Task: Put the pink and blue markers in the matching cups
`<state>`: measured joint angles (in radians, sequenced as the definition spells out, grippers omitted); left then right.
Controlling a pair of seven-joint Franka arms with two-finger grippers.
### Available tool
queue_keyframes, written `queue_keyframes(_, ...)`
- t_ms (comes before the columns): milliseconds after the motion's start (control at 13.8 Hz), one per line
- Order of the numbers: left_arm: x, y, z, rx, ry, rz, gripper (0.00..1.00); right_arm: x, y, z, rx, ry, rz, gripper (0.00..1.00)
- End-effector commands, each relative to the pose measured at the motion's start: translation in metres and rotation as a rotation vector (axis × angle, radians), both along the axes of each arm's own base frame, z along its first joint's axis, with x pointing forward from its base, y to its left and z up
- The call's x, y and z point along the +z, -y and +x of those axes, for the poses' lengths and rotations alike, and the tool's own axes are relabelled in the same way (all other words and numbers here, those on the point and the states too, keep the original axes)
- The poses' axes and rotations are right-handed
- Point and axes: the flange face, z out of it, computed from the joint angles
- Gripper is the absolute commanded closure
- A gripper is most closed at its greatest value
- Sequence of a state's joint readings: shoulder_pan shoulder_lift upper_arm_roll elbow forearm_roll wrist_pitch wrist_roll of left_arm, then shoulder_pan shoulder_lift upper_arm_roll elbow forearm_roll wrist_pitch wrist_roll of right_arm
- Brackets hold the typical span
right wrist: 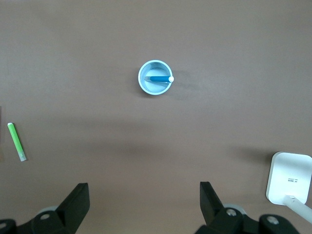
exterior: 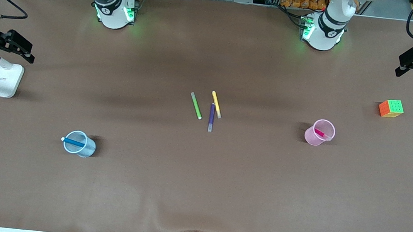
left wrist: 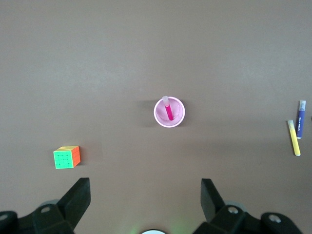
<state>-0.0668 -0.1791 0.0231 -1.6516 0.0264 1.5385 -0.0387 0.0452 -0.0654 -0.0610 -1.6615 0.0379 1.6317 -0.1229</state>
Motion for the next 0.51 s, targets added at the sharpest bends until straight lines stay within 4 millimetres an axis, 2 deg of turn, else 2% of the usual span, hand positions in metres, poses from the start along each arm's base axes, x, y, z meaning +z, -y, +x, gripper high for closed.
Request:
queue_keyframes(0, 0.0107, -0.0074, 0.0036, 0.017, -0.001, 0.024, 0.0, 0.0006, 0.0008, -0.0081, -0.019, 0.01, 0.005, 0.0)
queue_keyframes(435, 0.0049, -0.0088, -0.0006, 0.025, -0.05, 0.011, 0.0, 0.0074, 0.0058, -0.0146, -0.029, 0.011, 0.007, 0.0)
